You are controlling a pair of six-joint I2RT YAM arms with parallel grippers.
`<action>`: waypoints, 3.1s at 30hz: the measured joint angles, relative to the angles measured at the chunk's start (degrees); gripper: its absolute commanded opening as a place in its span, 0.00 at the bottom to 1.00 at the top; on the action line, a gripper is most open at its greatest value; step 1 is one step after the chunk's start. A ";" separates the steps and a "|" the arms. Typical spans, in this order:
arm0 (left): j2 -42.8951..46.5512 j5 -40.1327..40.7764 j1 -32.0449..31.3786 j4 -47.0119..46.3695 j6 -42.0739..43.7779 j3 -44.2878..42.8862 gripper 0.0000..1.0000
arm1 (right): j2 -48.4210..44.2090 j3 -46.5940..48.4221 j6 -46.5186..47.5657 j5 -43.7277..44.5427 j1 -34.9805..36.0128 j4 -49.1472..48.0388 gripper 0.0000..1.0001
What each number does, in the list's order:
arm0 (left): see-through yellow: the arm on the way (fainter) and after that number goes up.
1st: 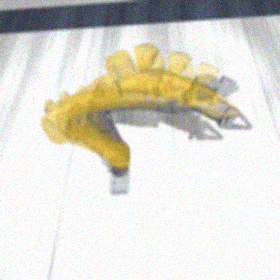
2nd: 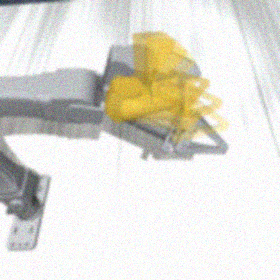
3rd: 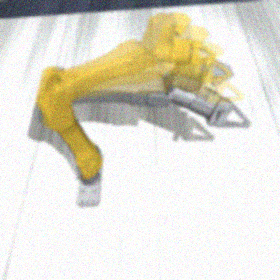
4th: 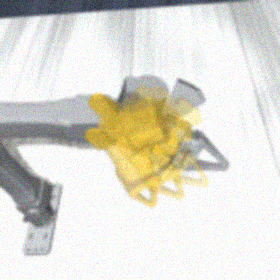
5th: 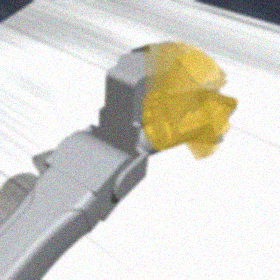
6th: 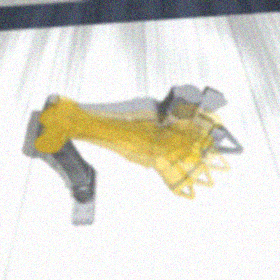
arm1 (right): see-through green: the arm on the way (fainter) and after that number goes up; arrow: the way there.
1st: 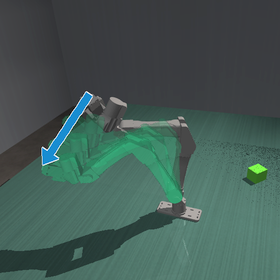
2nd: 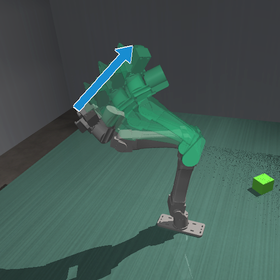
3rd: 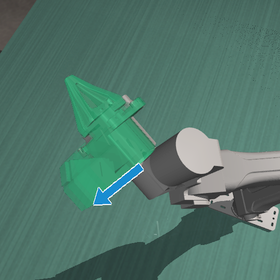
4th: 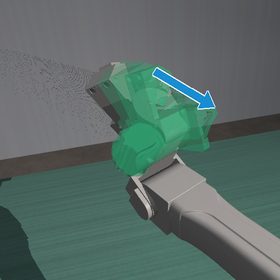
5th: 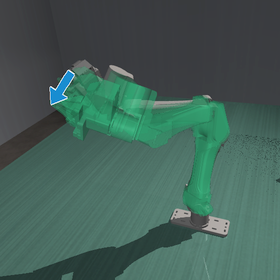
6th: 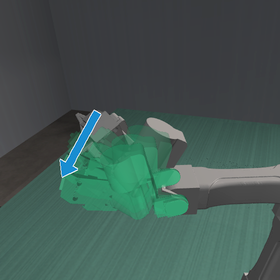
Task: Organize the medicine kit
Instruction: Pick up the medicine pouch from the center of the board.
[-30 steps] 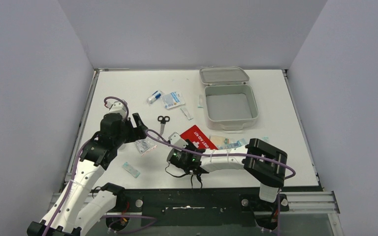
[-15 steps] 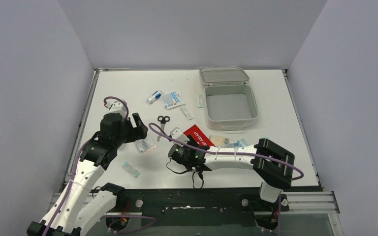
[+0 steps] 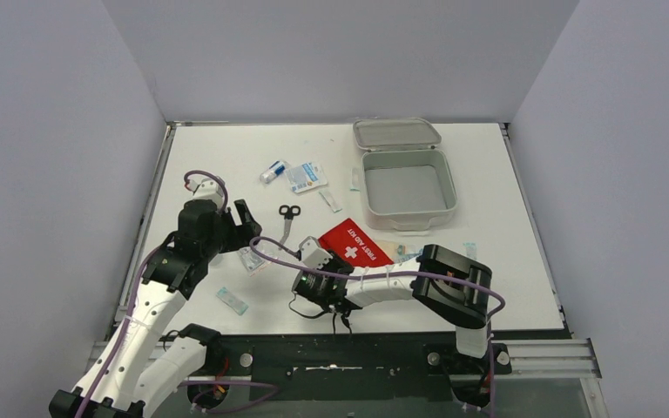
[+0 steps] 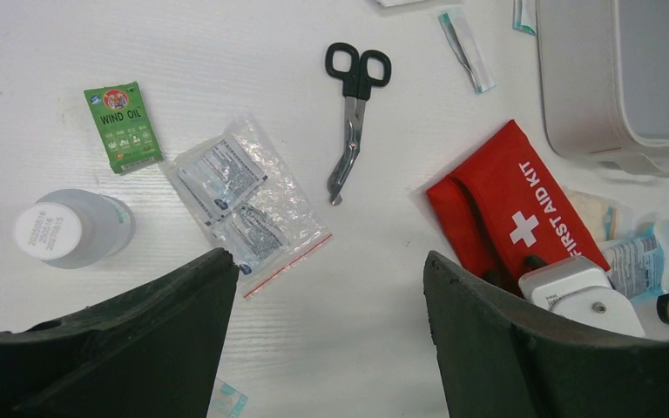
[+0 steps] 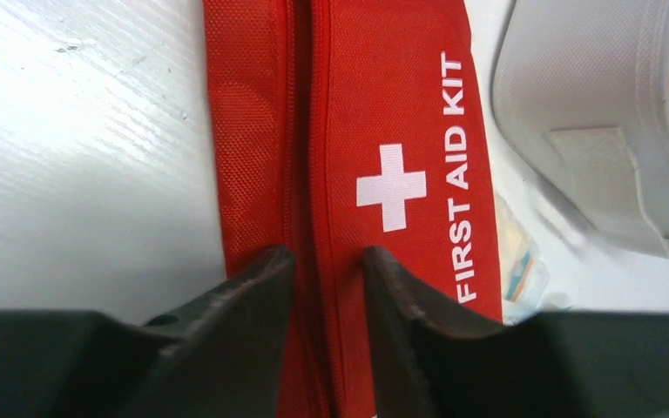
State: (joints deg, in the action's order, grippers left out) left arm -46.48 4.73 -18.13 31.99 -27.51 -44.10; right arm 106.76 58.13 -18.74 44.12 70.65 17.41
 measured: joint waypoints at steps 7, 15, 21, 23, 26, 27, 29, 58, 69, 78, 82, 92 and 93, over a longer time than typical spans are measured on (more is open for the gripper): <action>-0.13 -0.26 0.42 0.00 -0.17 0.00 0.78 | 1.46 0.09 -1.53 1.70 0.79 1.31 0.00; -0.11 -3.80 0.98 -0.11 -2.05 0.00 0.77 | -6.73 0.44 -3.02 -0.07 1.07 5.57 0.00; -0.26 -6.60 1.01 -0.94 -2.97 0.02 0.74 | -14.64 0.37 -3.17 -4.31 0.07 3.78 0.00; -0.81 -8.26 1.01 -1.92 -3.58 0.13 0.73 | -15.61 -0.20 -3.19 -7.17 -1.20 2.32 0.06; -1.90 -10.40 1.01 -3.58 -4.70 1.16 0.72 | -16.98 -2.45 -3.23 -9.57 -3.69 1.01 0.23; -2.10 -11.23 1.05 -4.63 -5.27 2.03 0.70 | -17.49 -3.48 -3.34 -10.27 -4.46 1.07 0.27; -2.58 -13.33 1.05 -6.84 -6.69 4.09 0.65 | -18.56 -5.33 -3.63 -12.00 -6.01 1.38 0.34; -13.42 -27.78 2.89 -19.41 -15.34 10.73 0.60 | -16.96 -14.08 1.46 -33.11 -10.36 -6.05 0.41; -13.18 -27.78 3.72 -19.15 -15.15 10.97 0.55 | -16.33 -14.75 -0.15 -37.24 -11.10 -10.97 0.05; -13.18 -30.69 3.72 -20.35 -15.78 11.89 0.54 | -18.32 -16.22 -4.72 -41.27 -12.20 -15.61 0.00; -13.18 -32.61 3.72 -22.56 -17.40 13.77 0.54 | -21.55 -16.74 -7.61 -42.38 -12.17 -18.80 0.00; -12.55 -35.32 2.47 -35.43 -26.12 18.93 0.59 | -26.95 -20.83 -13.77 -43.12 -12.17 -32.52 0.00; -12.61 -35.65 2.38 -36.68 -26.73 19.08 0.59 | -26.95 -20.98 -14.03 -43.15 -12.17 -33.20 0.00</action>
State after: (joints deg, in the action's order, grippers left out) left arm -59.09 -30.92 -15.75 -4.69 -54.24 -25.02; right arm 79.81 37.15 -32.77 0.97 58.48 -15.79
